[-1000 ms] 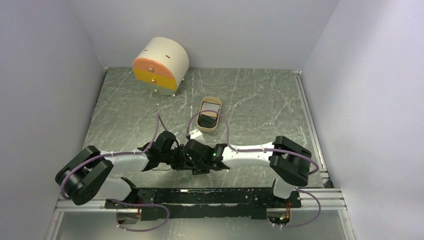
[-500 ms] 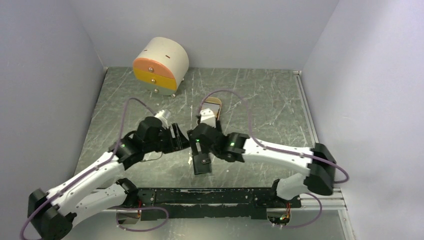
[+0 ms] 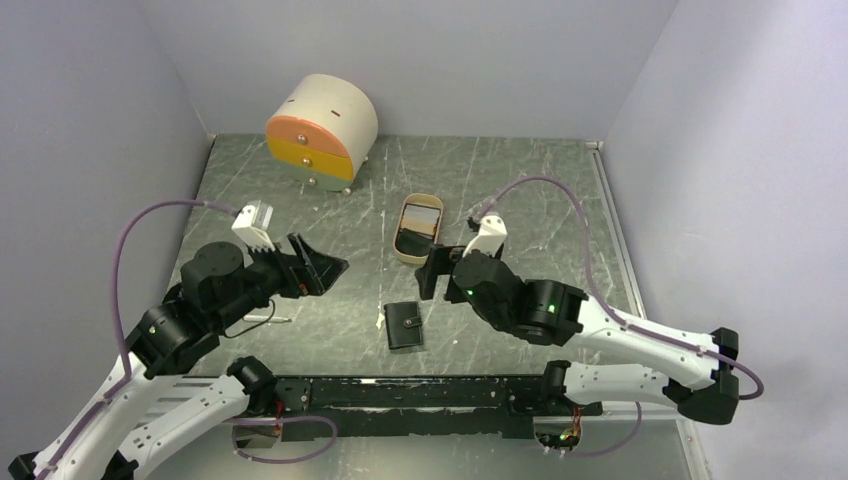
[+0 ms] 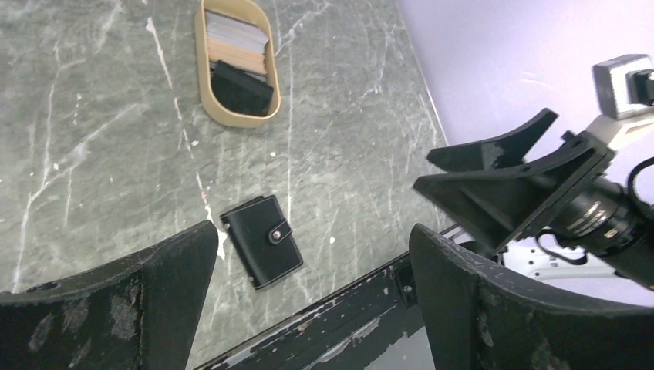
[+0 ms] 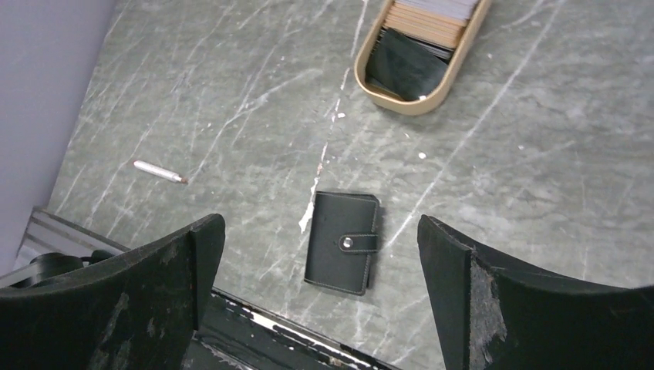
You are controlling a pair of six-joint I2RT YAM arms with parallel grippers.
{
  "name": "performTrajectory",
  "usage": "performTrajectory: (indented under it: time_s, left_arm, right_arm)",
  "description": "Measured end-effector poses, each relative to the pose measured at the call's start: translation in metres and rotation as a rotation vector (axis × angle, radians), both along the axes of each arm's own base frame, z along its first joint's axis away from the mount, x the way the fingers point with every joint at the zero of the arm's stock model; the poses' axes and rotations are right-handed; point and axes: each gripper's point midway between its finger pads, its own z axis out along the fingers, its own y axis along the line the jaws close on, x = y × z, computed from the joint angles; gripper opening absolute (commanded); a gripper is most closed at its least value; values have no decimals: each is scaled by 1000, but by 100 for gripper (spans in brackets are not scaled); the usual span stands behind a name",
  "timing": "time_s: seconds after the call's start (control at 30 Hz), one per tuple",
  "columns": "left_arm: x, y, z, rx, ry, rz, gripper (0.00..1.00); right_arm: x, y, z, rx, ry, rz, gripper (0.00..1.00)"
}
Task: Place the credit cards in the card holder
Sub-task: Reset both arms
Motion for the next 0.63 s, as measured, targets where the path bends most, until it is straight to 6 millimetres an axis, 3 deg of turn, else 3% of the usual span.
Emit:
performTrajectory:
  time_s: [0.27,0.63]
  left_arm:
    - [-10,16,-39,33,24,32,98]
    - [-3,24,-44,47,34,96,98]
  right_arm:
    - [-6,-34,-14,33,3,-65,99]
    - [-3,-42,-11,39,-18,-101,99]
